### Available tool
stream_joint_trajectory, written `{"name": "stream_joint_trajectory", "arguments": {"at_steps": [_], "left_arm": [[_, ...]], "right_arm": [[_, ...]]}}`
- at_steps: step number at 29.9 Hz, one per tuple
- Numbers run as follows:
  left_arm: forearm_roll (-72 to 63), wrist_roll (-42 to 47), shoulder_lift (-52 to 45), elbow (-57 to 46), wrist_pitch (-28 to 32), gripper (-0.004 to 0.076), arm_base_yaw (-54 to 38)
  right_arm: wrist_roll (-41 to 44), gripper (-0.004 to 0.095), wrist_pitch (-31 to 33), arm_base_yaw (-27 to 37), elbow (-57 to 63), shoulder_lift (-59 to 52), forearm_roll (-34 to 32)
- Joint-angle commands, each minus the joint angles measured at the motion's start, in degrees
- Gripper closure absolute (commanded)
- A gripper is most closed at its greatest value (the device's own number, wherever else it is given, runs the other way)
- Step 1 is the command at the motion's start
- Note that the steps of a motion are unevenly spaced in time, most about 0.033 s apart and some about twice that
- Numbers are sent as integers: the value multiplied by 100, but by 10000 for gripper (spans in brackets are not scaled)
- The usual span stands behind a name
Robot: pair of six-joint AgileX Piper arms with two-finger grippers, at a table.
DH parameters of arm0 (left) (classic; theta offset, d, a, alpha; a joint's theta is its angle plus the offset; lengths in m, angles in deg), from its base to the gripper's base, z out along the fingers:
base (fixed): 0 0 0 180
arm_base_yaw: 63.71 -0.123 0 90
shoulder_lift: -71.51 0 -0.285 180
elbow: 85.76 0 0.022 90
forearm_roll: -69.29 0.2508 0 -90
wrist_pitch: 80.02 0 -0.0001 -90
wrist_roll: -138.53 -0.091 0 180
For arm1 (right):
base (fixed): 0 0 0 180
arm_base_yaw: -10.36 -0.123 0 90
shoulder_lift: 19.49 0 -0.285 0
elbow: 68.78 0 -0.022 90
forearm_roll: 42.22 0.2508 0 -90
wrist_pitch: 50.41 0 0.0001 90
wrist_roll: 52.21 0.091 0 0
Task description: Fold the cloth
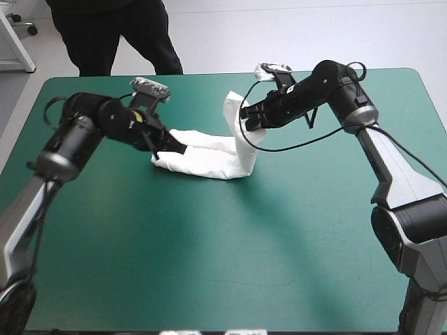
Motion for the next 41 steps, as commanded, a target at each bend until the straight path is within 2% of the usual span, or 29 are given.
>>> {"name": "stream_joint_trajectory", "arguments": {"at_steps": [1,6,10,13,15,19,21,26,28,31,41], "left_arm": [[-68,16,-1152,-757,-66,733,-51],[-112,16,-2766,-1947,-111,733,-51],[-73,16,-3704,-2398,-58,733,-51],[-73,31,-4179,-2516,-110,733,-51],[-73,31,-4244,-2516,-263,733,-51],[-127,40,-4115,-2516,-533,733,-51],[-150,40,-4039,-2516,-491,733,-51],[-264,40,-3932,-2516,-242,733,-51],[-387,40,-3927,-2516,-172,733,-51],[-491,67,-3912,-2516,-85,733,-51],[-507,219,-3912,-2516,-51,733,-51]], "right_arm": [[82,921,-715,-340,-201,-323,262],[204,921,-1302,-830,-209,5,272],[294,921,-1593,-1101,-274,426,314],[376,888,-1543,-1251,-576,802,330],[352,753,-1331,-1313,-904,977,437],[389,282,-914,-1375,-1479,1077,477],[662,179,-675,-1350,-1738,1077,303],[1289,260,66,-1292,-2155,1077,-1137],[1329,277,391,-1222,-2155,1077,-1430],[1505,277,532,-1086,-2095,1077,-1590],[1493,277,532,-578,-2095,1409,-1487]]}}
